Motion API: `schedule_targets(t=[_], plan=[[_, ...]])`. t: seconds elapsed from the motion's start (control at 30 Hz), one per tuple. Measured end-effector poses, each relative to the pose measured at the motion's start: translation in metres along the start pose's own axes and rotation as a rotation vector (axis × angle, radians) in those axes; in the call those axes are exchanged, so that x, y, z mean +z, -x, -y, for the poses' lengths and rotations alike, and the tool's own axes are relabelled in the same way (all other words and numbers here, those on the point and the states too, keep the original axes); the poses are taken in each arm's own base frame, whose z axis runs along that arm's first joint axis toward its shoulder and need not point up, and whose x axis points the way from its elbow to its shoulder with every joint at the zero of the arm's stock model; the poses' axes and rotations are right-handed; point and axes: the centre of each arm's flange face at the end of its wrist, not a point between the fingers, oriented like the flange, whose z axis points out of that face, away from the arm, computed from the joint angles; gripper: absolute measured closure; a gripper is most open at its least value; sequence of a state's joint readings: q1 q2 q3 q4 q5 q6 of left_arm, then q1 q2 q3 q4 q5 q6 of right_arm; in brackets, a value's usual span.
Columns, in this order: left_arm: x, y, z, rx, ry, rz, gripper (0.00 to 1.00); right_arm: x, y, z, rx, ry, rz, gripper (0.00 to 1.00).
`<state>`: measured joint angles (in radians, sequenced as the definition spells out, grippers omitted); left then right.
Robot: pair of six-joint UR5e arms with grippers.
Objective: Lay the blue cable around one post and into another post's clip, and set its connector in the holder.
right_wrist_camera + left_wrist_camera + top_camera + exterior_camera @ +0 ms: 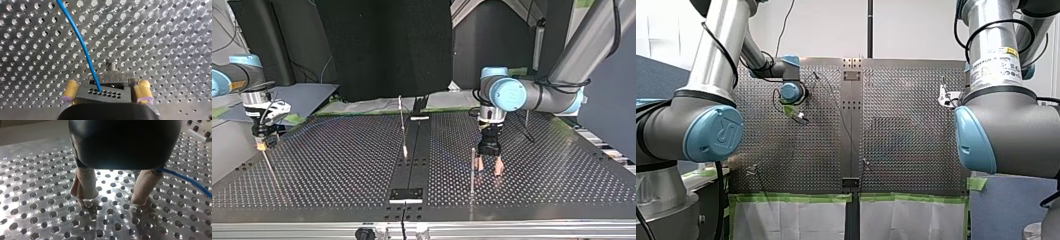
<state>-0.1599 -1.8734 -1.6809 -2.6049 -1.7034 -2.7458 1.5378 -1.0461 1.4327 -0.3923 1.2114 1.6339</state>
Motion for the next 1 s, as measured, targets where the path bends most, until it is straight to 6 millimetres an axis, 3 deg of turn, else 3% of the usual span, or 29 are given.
schedule_targets(t=[0.7,1.0], plan=[[-0.01,-0.005,0.0,0.077,0.055,-0.008,0.02,0.0,0.0,0.0,0.0,0.0,0.0,0.0],[-0.029,0.001,0.018,0.136,0.107,0.017,0.02,0.0,0.0,0.0,0.0,0.0,0.0,0.0]])
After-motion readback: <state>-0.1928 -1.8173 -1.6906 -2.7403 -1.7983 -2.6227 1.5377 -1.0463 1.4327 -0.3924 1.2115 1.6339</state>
